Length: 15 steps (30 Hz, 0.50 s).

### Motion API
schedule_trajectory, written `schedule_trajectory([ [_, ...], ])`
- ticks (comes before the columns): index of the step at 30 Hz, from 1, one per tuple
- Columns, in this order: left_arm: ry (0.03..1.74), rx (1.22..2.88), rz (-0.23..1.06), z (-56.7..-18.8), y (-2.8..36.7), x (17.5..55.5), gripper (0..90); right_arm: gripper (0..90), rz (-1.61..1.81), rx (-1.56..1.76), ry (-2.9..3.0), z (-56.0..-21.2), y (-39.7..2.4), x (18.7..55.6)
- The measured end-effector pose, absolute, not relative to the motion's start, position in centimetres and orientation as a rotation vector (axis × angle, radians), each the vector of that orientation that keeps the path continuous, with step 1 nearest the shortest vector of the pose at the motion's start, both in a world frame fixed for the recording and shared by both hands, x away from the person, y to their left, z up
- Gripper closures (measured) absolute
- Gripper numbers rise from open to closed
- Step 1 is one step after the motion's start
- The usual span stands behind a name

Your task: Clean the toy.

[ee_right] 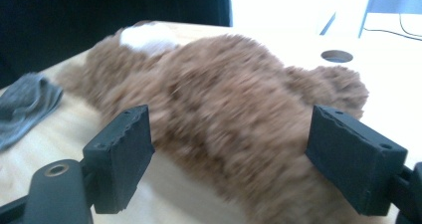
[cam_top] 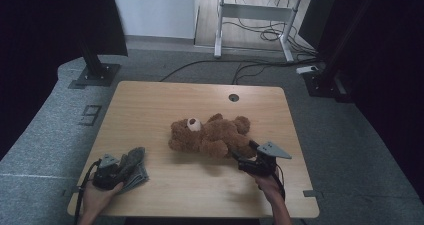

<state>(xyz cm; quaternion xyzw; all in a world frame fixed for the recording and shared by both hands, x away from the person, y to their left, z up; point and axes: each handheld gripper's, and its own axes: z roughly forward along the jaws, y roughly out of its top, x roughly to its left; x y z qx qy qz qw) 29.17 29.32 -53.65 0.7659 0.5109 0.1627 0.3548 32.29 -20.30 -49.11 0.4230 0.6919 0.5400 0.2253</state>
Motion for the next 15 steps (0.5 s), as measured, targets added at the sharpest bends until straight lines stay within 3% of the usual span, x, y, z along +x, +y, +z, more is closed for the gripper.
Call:
schedule_trajectory([
  [12,1.271,1.938,0.361,-52.9,29.3,29.1,74.4,17.5,1.429,1.195,1.987,-47.1,-19.3,37.8],
  [15,1.243,1.923,0.351,-52.5,29.1,28.9,74.4,21.6,1.398,1.252,2.037,-48.0,-19.3,38.8],
])
